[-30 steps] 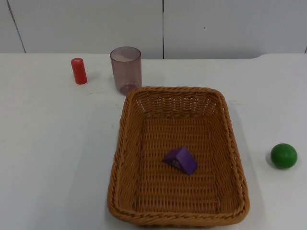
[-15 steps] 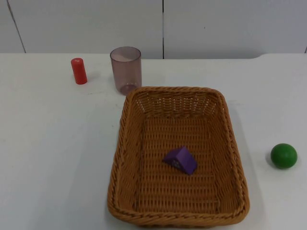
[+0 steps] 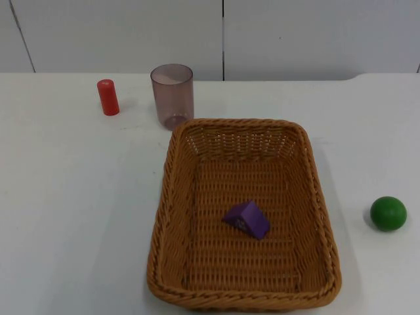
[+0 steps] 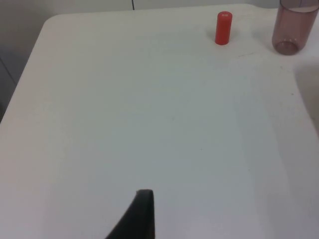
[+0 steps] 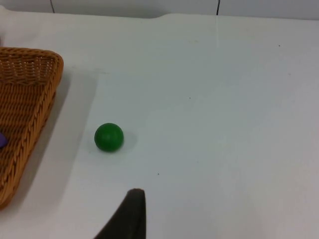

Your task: Pick up the basket with the left hand and place the triangular block into the basket with the right hand.

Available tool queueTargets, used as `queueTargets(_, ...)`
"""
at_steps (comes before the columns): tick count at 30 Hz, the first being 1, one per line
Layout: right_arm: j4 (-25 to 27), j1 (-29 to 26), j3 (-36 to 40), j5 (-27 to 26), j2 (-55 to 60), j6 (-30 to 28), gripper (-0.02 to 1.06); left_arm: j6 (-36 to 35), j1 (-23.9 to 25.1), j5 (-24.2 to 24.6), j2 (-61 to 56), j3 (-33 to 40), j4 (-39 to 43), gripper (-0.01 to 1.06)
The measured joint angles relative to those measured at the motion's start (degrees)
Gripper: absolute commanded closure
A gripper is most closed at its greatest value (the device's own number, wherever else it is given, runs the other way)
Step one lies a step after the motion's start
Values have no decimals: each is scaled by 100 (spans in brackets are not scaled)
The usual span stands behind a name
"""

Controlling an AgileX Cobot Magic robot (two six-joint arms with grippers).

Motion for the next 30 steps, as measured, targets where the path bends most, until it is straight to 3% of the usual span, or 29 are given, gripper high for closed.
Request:
queueTargets(20, 0, 192, 0, 0, 0, 0, 0, 0, 0, 0, 0, 0, 0, 0)
queueTargets(30, 0, 192, 0, 0, 0, 36, 0, 0, 241, 0, 0, 0, 0, 0)
